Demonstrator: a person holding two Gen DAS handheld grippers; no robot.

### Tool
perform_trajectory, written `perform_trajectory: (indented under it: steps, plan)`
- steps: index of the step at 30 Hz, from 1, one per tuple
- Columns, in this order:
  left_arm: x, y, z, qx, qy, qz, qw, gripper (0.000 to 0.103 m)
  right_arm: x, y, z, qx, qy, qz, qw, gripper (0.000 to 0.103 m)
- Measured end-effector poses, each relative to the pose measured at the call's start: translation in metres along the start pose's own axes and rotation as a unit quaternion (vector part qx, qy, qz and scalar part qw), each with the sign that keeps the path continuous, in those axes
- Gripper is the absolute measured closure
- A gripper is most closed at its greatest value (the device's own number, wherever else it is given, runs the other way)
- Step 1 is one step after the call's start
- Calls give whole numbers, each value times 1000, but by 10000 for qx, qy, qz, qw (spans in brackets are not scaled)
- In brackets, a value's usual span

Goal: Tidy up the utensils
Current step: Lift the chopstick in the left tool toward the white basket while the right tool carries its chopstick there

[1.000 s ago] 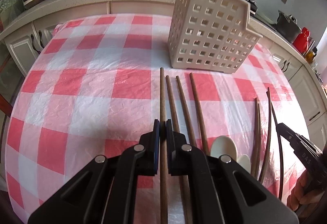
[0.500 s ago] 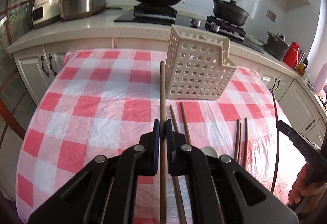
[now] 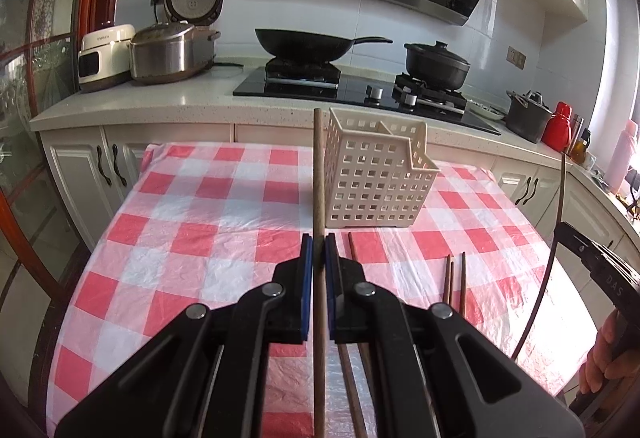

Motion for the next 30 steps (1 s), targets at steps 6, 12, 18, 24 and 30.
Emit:
perform_trajectory:
  steps: [6, 12, 18, 24, 30]
  plan:
    - [-27, -10, 1, 249, -266, 40, 9993, 97, -20, 2, 4, -88, -188, 15, 9998, 94]
    - [-42, -15, 1, 315, -392, 25, 9987, 97, -31, 5, 5, -172, -308, 22, 9994, 94]
    - [-47, -21, 0, 482, -517, 85, 9975, 97, -35, 7, 6, -230, -351, 28, 9991, 95]
    - [-42, -23, 1, 562, -606, 85, 9965, 97, -33, 13, 8, -333, -384, 57, 9987, 95]
    - [-31, -31, 15, 701, -686, 9, 9952, 97, -20, 28, 22, -620, -494, 77, 9968, 95]
Point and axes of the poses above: each gripper's, at about its wrist camera, not at the fingertips, and x roughly the way its jaws point, y to its left, z to its top, the point moved 2 cm from there along x, roughly the way its jaws point, and after that the axes turned 10 degrees about -z, right-handed, at the moved point
